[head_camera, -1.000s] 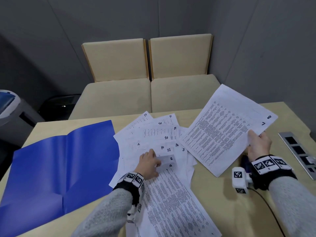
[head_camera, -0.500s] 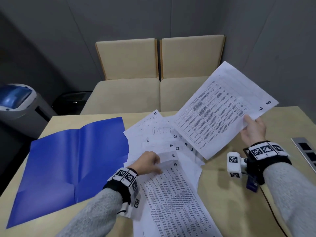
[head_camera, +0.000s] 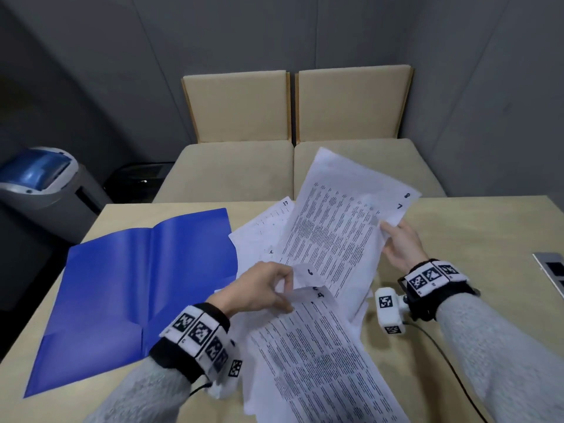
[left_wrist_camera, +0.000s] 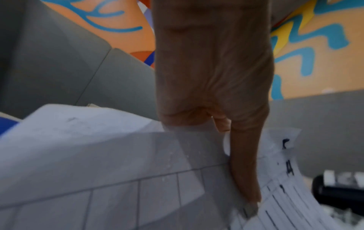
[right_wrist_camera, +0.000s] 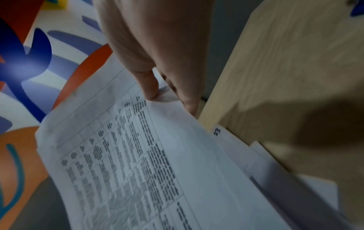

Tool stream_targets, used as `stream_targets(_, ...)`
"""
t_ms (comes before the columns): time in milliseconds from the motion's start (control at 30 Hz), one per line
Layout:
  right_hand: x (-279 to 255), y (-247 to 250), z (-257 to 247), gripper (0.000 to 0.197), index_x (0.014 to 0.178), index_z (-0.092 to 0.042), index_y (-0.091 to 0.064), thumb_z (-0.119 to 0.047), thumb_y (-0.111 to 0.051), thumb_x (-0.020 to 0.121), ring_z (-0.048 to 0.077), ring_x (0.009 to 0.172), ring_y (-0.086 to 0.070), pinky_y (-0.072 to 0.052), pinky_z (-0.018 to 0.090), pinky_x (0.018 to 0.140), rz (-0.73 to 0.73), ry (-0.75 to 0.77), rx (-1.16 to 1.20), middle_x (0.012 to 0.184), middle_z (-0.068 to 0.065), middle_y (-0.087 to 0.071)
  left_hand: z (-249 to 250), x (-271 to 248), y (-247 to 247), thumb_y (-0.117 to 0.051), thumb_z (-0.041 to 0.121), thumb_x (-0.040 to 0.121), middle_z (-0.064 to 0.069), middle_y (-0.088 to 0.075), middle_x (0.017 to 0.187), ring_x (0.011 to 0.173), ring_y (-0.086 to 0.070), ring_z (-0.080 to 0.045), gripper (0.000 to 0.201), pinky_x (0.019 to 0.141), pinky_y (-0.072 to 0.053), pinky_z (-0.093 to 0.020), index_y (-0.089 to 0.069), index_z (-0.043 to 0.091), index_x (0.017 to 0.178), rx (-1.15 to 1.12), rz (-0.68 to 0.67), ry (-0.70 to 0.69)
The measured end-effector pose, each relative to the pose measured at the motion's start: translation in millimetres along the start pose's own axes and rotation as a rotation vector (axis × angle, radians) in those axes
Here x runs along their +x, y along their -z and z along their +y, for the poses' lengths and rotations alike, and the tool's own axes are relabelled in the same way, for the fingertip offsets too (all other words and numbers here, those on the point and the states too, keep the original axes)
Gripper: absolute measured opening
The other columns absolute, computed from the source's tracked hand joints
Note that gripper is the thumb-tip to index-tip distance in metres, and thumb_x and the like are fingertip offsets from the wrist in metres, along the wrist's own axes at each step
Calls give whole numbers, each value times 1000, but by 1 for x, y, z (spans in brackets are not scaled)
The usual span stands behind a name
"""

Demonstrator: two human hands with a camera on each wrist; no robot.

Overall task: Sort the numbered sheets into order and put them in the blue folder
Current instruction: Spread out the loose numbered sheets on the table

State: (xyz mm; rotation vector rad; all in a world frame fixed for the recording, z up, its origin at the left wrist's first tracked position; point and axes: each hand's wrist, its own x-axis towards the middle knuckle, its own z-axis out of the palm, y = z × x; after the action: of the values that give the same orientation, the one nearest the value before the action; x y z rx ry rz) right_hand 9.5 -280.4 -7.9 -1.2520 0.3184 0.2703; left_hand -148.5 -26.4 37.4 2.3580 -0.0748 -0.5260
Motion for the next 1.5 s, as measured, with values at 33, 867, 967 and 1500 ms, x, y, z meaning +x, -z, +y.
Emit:
stream_targets(33, -4, -5, 9, 27, 119, -10, -57, -1, -47, 96, 18, 95, -64, -55, 35, 80, -43, -52, -39, 111, 6, -65, 3, -5, 7, -83, 20, 67, 10, -50, 60, 49, -45, 0, 31, 49, -34, -19, -51, 22, 68, -6, -16, -1)
stream_targets(867, -55, -37, 136, 42, 116, -10, -43, -12, -64, 79, 27, 98, -52, -38, 26, 70, -43, -249, -1115, 117, 8, -42, -67, 64, -68, -80, 17, 69, 9, -44, 74, 77, -43, -18, 38, 56, -31, -25, -46, 18, 85, 253, -190, 191)
stream_targets(967, -55, -39, 139, 27, 103, -10, -47, -12, -62, 80, 22, 87, -51, -36, 25, 69, -37, -297, -1044, 98, 5, -48, -73, 65, -73, -79, 16, 69, 10, -42, 72, 76, -41, -17, 38, 55, -28, -23, -44, 18, 83, 250, -171, 188)
stream_targets(1500, -43, -18, 150, 45, 49, -21, -31, -3, -68, 68, 16, 54, -35, -26, 23, 54, -68, -375, -737, 50, -1, -32, -65, 70, -65, -68, 33, 82, -2, -63, 84, 78, -59, -20, 18, 69, -44, -30, -62, 17, 84, 140, -169, 221)
